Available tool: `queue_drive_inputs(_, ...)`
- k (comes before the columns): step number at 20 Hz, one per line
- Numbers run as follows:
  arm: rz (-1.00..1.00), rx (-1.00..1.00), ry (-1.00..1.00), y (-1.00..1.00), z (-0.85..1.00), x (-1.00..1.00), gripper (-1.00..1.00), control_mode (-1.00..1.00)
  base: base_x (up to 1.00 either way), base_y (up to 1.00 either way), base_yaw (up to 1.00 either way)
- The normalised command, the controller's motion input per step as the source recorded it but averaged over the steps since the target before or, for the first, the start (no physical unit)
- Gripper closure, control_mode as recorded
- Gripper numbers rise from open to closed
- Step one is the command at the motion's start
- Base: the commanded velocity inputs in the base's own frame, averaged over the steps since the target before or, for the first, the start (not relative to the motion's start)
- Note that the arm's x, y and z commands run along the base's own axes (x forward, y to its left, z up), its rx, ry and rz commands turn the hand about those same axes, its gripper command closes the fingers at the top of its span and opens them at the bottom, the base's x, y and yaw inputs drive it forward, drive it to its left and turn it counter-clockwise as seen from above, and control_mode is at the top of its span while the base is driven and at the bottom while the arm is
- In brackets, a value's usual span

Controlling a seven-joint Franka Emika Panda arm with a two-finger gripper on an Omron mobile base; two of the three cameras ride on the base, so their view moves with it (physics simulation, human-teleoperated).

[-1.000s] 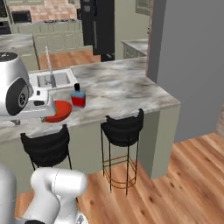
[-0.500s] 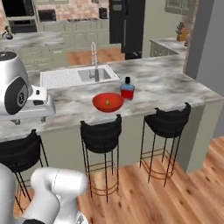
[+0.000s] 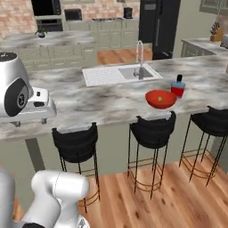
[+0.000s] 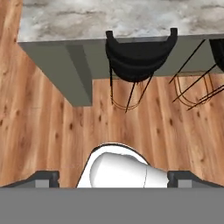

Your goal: There is a bowl on the dining counter. Grab a lemon wedge from the fridge and place it in the bowl. Then get the liquor bottle and glass cup from the cabinet and place them next to the bowl.

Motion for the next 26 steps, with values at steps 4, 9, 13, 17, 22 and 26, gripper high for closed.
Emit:
queue_drive_inputs(4,0.0,0.0,0.0,0.0,0.0,0.0,-1.0,1.0,-0.58,1.0,0.15)
queue_drive_inputs(9,0.0,0.0,0.0,0.0,0.0,0.0,-1.0,1.0,-0.53,1.0,0.14)
queue_drive_inputs(13,0.0,0.0,0.0,0.0,0.0,0.0,-1.0,1.0,-0.43,1.0,0.13)
queue_drive_inputs(17,0.0,0.0,0.0,0.0,0.0,0.0,-1.0,1.0,-0.21,1.0,0.12)
queue_drive_inputs(22,0.0,0.0,0.0,0.0,0.0,0.0,-1.0,1.0,0.02,1.0,0.07)
queue_drive_inputs(26,0.0,0.0,0.0,0.0,0.0,0.0,-1.0,1.0,0.52,1.0,0.0)
